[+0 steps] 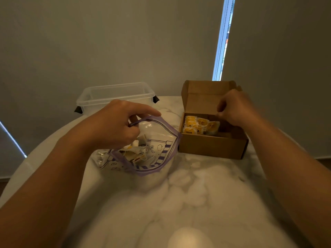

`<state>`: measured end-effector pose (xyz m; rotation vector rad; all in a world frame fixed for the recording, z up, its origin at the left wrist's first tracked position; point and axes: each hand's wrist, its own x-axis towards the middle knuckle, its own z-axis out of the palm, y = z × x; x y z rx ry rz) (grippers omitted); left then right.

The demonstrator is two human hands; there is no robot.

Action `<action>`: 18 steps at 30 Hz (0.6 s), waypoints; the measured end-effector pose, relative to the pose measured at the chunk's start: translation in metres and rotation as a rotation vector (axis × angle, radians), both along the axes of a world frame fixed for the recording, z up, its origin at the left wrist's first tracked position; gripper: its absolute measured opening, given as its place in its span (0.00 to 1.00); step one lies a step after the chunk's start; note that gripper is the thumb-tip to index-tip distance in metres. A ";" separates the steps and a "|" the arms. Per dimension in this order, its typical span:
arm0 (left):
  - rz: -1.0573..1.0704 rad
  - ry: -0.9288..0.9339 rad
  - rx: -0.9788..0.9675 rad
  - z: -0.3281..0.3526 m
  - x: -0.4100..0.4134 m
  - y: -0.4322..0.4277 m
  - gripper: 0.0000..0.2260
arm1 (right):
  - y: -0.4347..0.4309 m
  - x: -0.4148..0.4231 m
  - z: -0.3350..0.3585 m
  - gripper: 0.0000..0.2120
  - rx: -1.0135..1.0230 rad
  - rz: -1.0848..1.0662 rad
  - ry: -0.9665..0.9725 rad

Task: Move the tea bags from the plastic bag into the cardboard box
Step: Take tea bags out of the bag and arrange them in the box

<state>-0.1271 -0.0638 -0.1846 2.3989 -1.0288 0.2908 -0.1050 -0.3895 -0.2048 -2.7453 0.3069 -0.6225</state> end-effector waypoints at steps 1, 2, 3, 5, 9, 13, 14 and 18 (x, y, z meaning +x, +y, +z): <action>0.002 0.003 0.003 0.000 0.000 0.000 0.27 | 0.003 -0.008 0.003 0.04 -0.003 0.019 -0.032; 0.004 0.006 0.006 -0.001 0.000 0.000 0.27 | 0.007 -0.018 0.006 0.04 0.010 0.046 -0.057; 0.006 0.010 0.008 -0.001 0.000 0.000 0.26 | 0.014 -0.029 0.010 0.03 0.061 0.086 -0.070; 0.009 0.007 0.014 -0.001 0.000 0.001 0.26 | 0.030 -0.055 0.018 0.04 0.302 0.229 -0.070; 0.016 0.007 0.023 -0.001 0.000 0.001 0.26 | 0.069 -0.091 0.027 0.04 0.615 0.568 0.004; 0.017 0.019 0.029 -0.002 0.001 0.001 0.26 | 0.110 -0.089 0.006 0.04 0.388 0.747 0.103; 0.020 0.016 0.034 -0.002 0.001 0.001 0.26 | 0.118 -0.084 -0.002 0.06 0.275 0.765 0.112; 0.017 0.010 0.030 -0.003 0.002 0.001 0.26 | 0.147 -0.067 -0.022 0.11 -0.071 0.796 0.112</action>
